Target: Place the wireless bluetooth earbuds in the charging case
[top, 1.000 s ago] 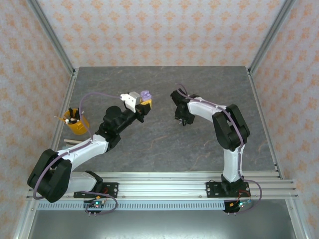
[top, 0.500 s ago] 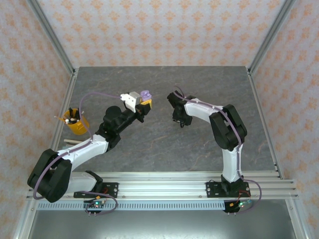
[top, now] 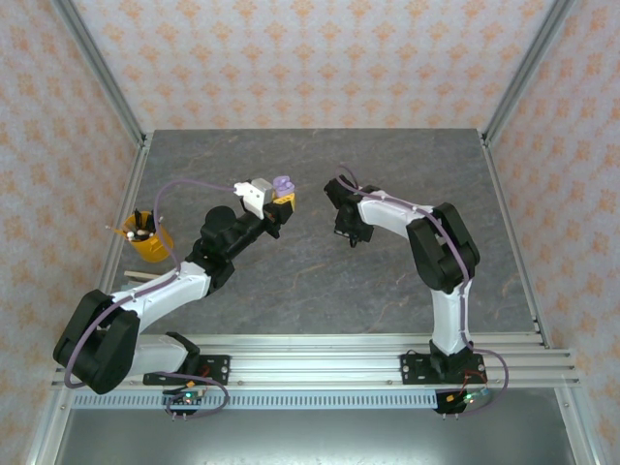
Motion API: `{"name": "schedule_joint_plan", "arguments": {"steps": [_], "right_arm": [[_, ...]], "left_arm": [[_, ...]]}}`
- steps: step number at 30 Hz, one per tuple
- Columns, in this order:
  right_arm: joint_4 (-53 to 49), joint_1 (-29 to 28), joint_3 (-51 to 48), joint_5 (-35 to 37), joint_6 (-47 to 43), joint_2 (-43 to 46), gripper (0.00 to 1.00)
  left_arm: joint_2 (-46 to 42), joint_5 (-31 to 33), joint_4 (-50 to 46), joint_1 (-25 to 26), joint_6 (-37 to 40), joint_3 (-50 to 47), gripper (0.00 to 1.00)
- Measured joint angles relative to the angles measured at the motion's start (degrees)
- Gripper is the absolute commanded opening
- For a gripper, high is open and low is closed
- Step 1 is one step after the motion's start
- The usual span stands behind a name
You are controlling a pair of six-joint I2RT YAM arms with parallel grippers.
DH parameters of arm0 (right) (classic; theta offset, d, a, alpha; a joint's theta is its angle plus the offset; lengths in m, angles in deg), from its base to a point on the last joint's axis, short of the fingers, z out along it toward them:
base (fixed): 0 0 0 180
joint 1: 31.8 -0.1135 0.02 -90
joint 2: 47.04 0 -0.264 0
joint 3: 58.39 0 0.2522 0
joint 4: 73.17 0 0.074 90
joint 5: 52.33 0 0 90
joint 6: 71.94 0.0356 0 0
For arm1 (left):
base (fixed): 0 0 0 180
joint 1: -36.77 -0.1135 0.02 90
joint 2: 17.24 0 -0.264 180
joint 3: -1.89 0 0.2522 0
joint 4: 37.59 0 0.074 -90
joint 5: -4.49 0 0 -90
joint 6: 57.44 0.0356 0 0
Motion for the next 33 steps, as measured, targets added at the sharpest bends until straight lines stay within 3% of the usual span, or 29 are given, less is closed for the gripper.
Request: {"name": "schedule_joint_plan", "arguments": {"steps": [6,15,22,33], "right_arm": [[1.88,0.02,-5.2,0.87,-0.37,4.72,0.12],[4.81,0.02,-9.94,1.95,-3.32,21.84,0.12],[6.16,0.02,-8.39,1.9,-7.74,35.76,0.12],[9.16,-0.39,-1.53,-2.45,-13.05,44.74,0.13]], "left_arm": [[0.0,-0.02,0.0,0.0,0.0,0.0,0.0],[0.26,-1.86,-0.02,0.0,0.02,0.0,0.0],[1.73,-5.4,-0.66,0.92,1.46,0.22,0.0],[11.17,-7.43,-1.27,6.78,5.97,7.96,0.0]]}}
